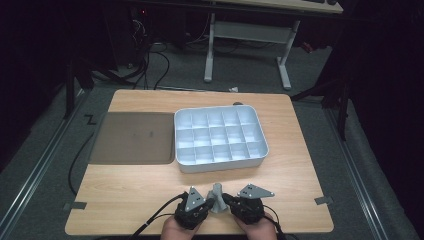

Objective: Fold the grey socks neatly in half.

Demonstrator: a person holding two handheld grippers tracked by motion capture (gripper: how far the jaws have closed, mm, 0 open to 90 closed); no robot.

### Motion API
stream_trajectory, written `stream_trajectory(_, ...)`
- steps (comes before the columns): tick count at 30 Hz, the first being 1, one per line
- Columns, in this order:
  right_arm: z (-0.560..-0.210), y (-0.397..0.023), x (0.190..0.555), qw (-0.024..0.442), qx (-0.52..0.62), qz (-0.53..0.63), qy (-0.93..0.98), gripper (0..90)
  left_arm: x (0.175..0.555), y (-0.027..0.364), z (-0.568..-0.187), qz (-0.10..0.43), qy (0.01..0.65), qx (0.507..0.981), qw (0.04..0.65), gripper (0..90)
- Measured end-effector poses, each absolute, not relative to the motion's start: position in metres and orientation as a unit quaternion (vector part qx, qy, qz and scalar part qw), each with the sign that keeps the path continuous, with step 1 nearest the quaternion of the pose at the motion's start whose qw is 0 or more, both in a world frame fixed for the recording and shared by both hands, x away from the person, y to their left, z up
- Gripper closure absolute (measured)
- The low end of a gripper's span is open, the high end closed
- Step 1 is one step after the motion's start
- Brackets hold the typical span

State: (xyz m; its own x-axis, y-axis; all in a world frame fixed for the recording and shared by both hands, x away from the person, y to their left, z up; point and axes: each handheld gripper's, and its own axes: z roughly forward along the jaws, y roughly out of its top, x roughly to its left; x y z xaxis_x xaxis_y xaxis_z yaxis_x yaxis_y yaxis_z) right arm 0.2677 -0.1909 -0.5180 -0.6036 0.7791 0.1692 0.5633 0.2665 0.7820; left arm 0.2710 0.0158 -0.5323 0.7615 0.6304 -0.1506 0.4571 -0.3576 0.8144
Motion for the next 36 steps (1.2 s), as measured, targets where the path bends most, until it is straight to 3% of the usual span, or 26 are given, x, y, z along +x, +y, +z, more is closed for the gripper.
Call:
stream_trajectory(16,-0.507,-0.189,0.260,0.127,0.415,0.449,0.781,87.6,0.271,0.009,-0.533,0.106,0.335,0.820,0.452,88.0)
stream_trajectory(36,-0.529,-0.173,0.264,0.110,0.413,0.437,0.792,90.0,0.280,0.028,-0.534,0.069,0.342,0.820,0.454,87.9)
